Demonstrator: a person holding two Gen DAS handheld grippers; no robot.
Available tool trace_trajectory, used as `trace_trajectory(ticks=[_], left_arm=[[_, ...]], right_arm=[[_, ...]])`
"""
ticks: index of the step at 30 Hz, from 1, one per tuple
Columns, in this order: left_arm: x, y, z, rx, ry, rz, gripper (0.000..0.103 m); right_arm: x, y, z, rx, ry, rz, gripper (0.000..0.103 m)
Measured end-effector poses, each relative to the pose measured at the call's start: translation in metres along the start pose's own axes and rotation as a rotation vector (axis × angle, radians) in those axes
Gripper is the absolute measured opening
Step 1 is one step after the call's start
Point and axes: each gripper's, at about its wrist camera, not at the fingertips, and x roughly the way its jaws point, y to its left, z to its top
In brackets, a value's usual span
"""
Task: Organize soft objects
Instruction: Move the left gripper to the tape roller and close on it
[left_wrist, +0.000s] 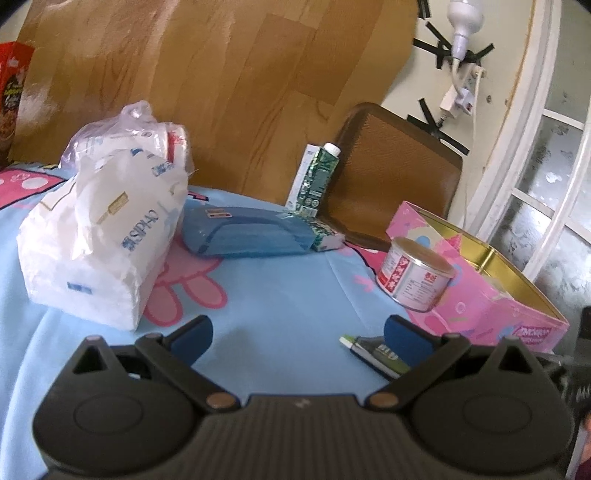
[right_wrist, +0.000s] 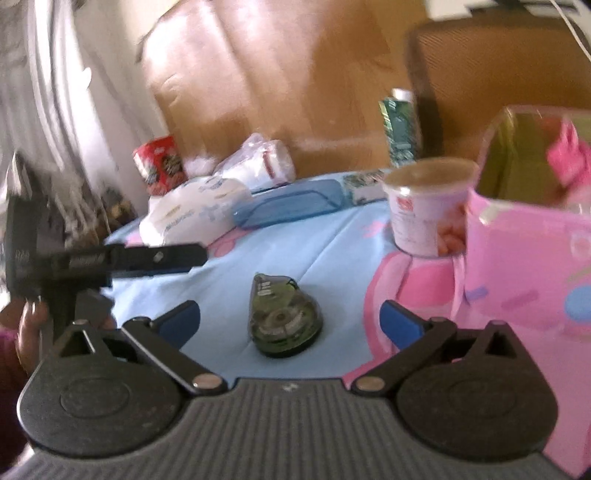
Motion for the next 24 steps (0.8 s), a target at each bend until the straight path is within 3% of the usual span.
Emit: trace_trajectory(ticks=[3,24], left_arm=[[-0.001,-0.003,0.000,0.020,0.001,-0.010,0.102],[0.000,0.001,0.001,0.000,0.031,-0.098,0.103]], right_arm=[[0.001,-0.004,0.001,0.047,-0.006,0.004,0.103],[0.008,0.012,-0.001,-0.065,0.029,-0.063,0.103]])
